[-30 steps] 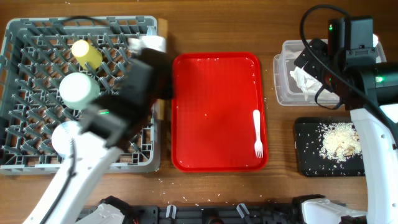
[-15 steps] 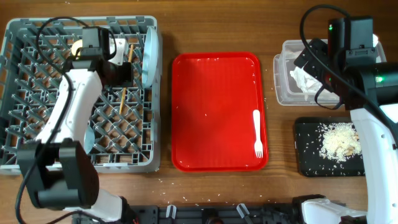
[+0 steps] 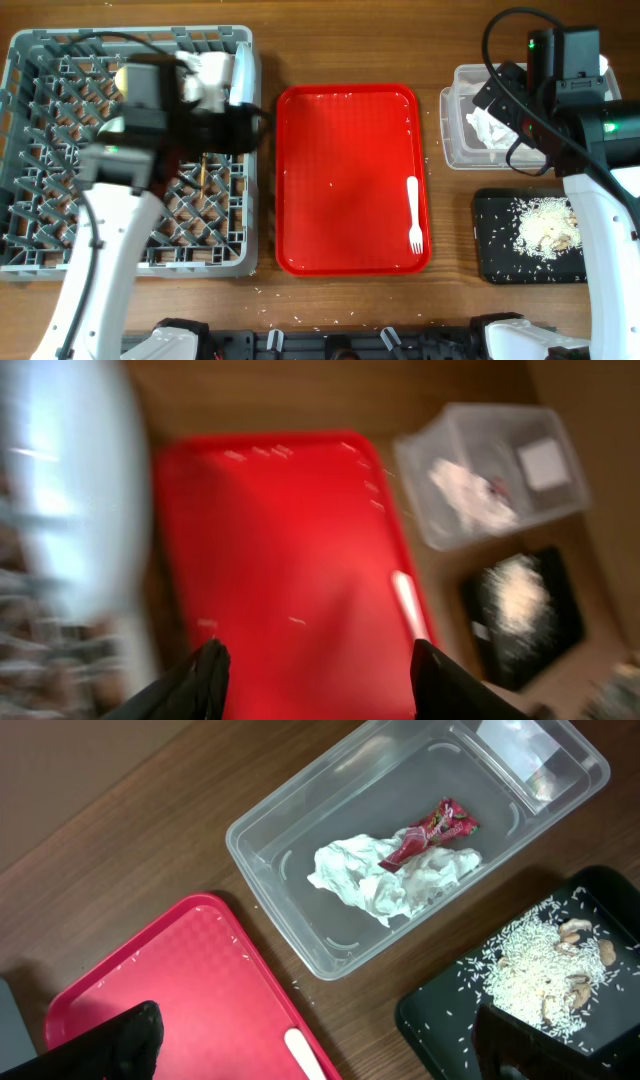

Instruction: Sort waste into correct bins and load items into the dishwasher rack

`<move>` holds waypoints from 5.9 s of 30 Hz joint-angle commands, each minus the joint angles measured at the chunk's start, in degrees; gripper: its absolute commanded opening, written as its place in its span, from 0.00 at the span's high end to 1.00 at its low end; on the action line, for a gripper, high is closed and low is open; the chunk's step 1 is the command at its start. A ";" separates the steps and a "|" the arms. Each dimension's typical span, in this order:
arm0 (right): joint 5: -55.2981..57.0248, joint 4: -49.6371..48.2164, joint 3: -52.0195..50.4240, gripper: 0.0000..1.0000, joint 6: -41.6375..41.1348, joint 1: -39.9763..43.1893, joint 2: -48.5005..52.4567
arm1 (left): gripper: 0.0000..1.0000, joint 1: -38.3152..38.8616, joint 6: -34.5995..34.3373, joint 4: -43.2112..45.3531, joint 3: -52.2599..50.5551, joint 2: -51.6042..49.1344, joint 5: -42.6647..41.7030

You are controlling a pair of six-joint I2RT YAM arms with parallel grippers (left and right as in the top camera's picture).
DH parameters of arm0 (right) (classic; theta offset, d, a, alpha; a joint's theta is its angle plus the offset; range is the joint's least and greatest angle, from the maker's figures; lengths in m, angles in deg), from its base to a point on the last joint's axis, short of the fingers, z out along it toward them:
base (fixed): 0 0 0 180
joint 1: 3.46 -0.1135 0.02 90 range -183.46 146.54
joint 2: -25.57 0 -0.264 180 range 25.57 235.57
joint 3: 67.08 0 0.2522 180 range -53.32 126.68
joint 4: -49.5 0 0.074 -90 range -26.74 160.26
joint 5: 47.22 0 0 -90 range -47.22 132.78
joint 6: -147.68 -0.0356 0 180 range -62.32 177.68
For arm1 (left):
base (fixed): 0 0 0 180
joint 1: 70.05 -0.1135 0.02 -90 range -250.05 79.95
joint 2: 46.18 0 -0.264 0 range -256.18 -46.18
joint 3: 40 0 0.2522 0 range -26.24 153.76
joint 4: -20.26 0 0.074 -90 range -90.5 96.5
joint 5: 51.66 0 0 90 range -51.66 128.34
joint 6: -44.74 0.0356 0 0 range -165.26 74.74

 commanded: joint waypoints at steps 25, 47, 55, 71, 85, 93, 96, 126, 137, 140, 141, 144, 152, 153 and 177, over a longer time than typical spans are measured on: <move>0.94 -0.13 0.46 0.01 0.13 0.17 0.48 | 0.62 55.54 -41.35 28.89 0.31 -39.41 52.06; 0.94 -0.11 0.46 0.00 0.13 0.17 0.48 | 0.60 53.75 -39.30 25.86 0.31 -46.34 64.22; 0.94 -0.11 0.46 0.00 0.13 0.17 0.48 | 0.67 52.89 -39.41 24.83 0.33 -46.27 44.41; 0.94 -0.13 0.46 0.00 0.15 0.17 0.48 | 0.91 51.93 -38.51 23.08 0.33 -36.83 50.56; 0.94 -0.11 0.46 0.00 0.13 0.17 0.48 | 0.55 39.41 -17.70 7.48 0.33 -13.27 46.47; 0.94 -0.11 0.46 0.00 0.13 0.17 0.48 | 0.17 38.82 -8.22 -15.19 0.24 -17.77 27.69; 0.94 -0.13 0.46 0.00 0.13 0.17 0.48 | 0.11 38.99 -1.92 -17.68 -1.95 -17.81 16.48; 0.94 -0.13 0.46 0.01 0.13 0.17 0.48 | 0.62 39.71 19.10 8.94 -14.82 -32.63 22.49; 0.94 -0.13 0.46 0.00 0.13 0.17 0.48 | 0.37 33.53 2.95 16.46 -14.73 -29.94 22.51; 0.94 -0.13 0.46 0.00 0.13 0.17 0.48 | 0.33 32.87 0.42 16.50 -14.73 -23.93 22.45; 0.94 -0.11 0.46 0.00 0.13 0.17 0.48 | 0.32 32.87 0.44 15.82 -14.73 -21.59 22.18; 0.94 -0.13 0.46 0.00 0.13 0.17 0.48 | 0.30 32.87 0.44 3.85 -14.75 -16.41 16.68; 0.94 -0.13 0.46 0.00 0.11 0.17 0.48 | 0.36 33.09 0.46 0.44 -23.74 -17.66 17.35; 0.94 -0.13 0.46 0.00 0.13 0.17 0.48 | 0.36 33.09 0.48 2.32 -25.16 -17.73 17.38; 0.94 -0.13 0.46 0.00 0.13 0.17 0.48 | 0.70 42.62 -0.85 13.31 -28.79 -24.15 30.01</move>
